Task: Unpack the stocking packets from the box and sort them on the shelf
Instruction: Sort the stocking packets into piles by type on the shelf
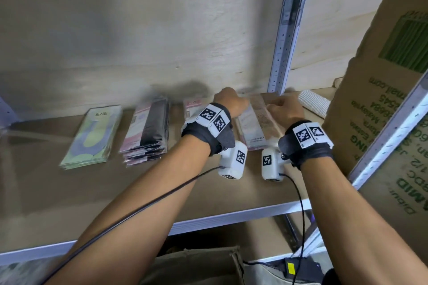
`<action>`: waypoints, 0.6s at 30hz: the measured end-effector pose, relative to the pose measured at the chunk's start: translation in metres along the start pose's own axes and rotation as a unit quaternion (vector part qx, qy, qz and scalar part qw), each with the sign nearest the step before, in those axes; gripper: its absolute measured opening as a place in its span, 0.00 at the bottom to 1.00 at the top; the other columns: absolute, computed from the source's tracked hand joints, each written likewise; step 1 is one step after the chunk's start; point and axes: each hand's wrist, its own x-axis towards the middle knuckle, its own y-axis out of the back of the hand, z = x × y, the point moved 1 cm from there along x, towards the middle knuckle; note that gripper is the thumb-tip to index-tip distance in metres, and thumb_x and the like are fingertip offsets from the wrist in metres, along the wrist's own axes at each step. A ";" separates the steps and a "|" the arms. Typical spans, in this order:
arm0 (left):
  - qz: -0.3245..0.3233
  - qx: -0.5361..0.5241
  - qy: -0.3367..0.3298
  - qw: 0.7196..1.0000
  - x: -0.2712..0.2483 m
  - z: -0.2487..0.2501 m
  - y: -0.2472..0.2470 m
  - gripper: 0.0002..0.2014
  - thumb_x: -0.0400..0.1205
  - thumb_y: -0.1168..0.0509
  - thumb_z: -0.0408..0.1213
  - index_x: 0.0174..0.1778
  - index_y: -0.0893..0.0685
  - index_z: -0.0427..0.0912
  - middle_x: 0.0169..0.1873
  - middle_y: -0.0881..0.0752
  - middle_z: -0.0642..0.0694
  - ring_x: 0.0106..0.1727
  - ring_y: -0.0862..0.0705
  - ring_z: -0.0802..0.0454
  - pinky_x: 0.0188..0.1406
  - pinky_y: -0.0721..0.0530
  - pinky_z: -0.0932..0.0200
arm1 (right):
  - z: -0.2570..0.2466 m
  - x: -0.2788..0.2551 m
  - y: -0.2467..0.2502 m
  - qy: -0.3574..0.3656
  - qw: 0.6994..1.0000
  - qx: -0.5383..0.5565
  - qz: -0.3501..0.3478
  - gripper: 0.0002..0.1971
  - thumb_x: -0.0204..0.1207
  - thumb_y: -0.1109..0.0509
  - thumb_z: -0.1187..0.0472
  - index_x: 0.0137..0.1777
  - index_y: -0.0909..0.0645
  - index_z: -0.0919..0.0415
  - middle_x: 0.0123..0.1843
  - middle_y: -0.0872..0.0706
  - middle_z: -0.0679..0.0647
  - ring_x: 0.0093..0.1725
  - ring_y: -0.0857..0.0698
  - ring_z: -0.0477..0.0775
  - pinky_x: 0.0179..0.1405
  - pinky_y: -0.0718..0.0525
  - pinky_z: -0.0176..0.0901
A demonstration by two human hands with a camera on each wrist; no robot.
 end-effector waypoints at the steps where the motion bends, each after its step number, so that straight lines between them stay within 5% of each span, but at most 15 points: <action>1: -0.025 0.007 0.014 1.000 0.003 0.002 -0.008 0.14 0.85 0.35 0.43 0.54 0.17 0.34 0.58 0.13 0.39 0.55 0.14 0.43 0.53 0.11 0.53 | 0.006 0.001 0.000 -0.024 0.999 -0.023 -0.012 0.10 0.76 0.32 0.63 0.54 0.12 0.56 0.59 0.12 0.56 0.59 0.16 0.58 0.61 0.20 0.45; 3: -0.046 0.027 0.047 0.997 0.006 0.004 -0.020 0.24 0.87 0.38 0.44 0.74 0.24 0.32 0.75 0.22 0.36 0.68 0.17 0.41 0.67 0.17 0.52 | 0.015 0.003 -0.003 -0.064 0.996 -0.036 -0.048 0.11 0.76 0.31 0.61 0.56 0.13 0.61 0.56 0.12 0.58 0.55 0.15 0.59 0.59 0.17 0.49; 5: -0.043 0.026 0.077 0.996 0.006 0.005 -0.026 0.28 0.89 0.41 0.43 0.82 0.34 0.32 0.81 0.30 0.36 0.77 0.24 0.41 0.76 0.25 0.52 | 0.018 0.004 -0.004 -0.081 0.993 -0.033 -0.080 0.10 0.77 0.31 0.60 0.53 0.13 0.61 0.54 0.11 0.60 0.52 0.14 0.60 0.59 0.15 0.53; 10: -0.063 0.056 0.074 0.994 0.007 0.010 -0.032 0.25 0.91 0.45 0.41 0.82 0.34 0.33 0.80 0.29 0.37 0.79 0.27 0.41 0.77 0.28 0.53 | 0.018 0.003 -0.007 -0.094 0.989 -0.029 -0.109 0.08 0.76 0.30 0.62 0.48 0.10 0.60 0.49 0.09 0.58 0.45 0.12 0.56 0.49 0.12 0.48; 14: -0.045 0.049 0.080 0.995 0.007 0.016 -0.035 0.24 0.90 0.40 0.43 0.80 0.30 0.35 0.77 0.25 0.37 0.77 0.24 0.42 0.76 0.26 0.52 | 0.015 0.000 -0.005 -0.089 0.988 -0.046 -0.117 0.08 0.76 0.29 0.62 0.50 0.10 0.62 0.46 0.11 0.57 0.40 0.15 0.52 0.31 0.21 0.39; 16: -0.051 0.048 0.078 0.994 0.009 0.015 -0.039 0.23 0.89 0.40 0.41 0.78 0.28 0.34 0.75 0.23 0.37 0.75 0.23 0.41 0.75 0.24 0.51 | 0.017 -0.002 -0.004 -0.088 0.989 -0.040 -0.115 0.08 0.75 0.28 0.63 0.51 0.10 0.64 0.46 0.11 0.58 0.45 0.13 0.56 0.37 0.15 0.42; 18: -0.060 0.041 0.085 0.994 0.011 0.012 -0.044 0.21 0.89 0.40 0.39 0.77 0.27 0.33 0.74 0.21 0.35 0.74 0.21 0.40 0.74 0.22 0.49 | 0.021 -0.004 -0.003 -0.089 0.989 -0.033 -0.112 0.09 0.76 0.28 0.64 0.52 0.11 0.66 0.50 0.10 0.61 0.53 0.12 0.60 0.54 0.12 0.52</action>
